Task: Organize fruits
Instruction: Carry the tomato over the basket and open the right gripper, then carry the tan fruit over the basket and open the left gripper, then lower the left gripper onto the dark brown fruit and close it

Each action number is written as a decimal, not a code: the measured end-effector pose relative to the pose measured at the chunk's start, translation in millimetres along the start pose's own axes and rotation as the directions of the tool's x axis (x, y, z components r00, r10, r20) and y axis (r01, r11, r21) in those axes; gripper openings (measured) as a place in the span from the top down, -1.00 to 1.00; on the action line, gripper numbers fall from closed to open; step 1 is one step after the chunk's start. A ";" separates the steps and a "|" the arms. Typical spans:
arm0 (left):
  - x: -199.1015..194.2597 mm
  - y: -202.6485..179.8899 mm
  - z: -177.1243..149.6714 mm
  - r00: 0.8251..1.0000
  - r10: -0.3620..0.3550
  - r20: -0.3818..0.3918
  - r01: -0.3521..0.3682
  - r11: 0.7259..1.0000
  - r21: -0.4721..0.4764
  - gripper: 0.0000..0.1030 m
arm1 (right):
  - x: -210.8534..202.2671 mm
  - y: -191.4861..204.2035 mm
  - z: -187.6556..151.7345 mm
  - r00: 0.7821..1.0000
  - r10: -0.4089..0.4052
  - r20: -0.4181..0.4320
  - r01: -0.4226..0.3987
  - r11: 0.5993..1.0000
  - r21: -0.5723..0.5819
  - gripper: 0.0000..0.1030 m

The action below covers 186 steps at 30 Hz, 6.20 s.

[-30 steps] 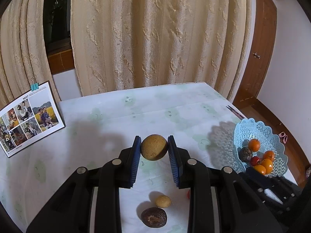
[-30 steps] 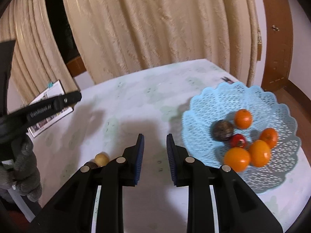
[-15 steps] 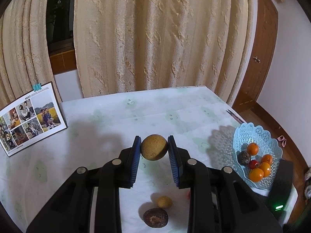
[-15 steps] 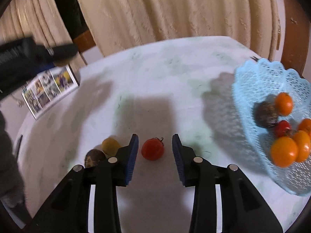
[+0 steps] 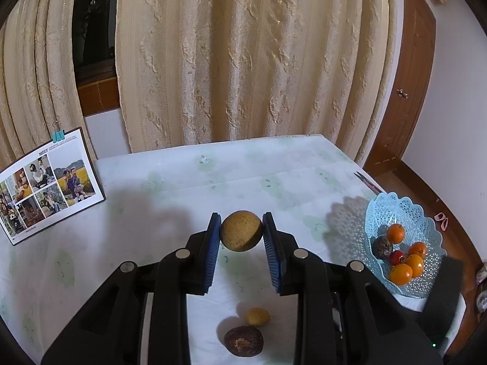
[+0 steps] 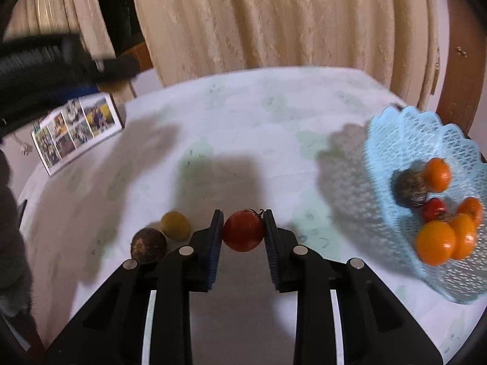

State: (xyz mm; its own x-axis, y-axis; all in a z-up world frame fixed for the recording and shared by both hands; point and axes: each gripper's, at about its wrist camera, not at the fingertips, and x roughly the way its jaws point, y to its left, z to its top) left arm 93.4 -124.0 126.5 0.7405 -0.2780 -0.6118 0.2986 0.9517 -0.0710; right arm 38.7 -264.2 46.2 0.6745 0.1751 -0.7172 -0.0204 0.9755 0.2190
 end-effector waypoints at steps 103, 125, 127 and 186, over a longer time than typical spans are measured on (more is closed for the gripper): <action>9.5 -116.5 -30.3 0.993 -0.091 -0.075 0.104 0.976 0.193 -0.56 | -135.0 -199.6 -86.8 0.875 -0.405 0.264 0.184 0.784 0.592 -0.14; -11.9 -0.1 -60.2 0.992 0.069 -0.103 -0.059 0.994 0.094 -0.68 | -133.9 -166.2 -84.8 0.885 -0.391 0.253 0.206 0.816 0.540 -0.28; -7.6 2.2 -68.3 0.990 0.071 -0.124 -0.059 0.993 0.099 -0.68 | -134.2 -160.7 -83.4 0.886 -0.383 0.261 0.199 0.823 0.533 -0.41; 38.3 5.4 -117.9 0.964 -0.009 -0.265 0.039 0.993 0.110 0.15 | -104.1 -65.9 -58.1 0.939 -0.215 0.267 0.128 0.943 0.307 -0.65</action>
State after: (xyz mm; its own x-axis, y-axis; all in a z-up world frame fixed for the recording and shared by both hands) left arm 52.4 -114.2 9.8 0.5516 -0.2421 -0.7982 0.3917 0.9201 -0.0083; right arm -73.1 -338.9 68.0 0.8351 -0.0804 -0.5442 0.2937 0.9017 0.3175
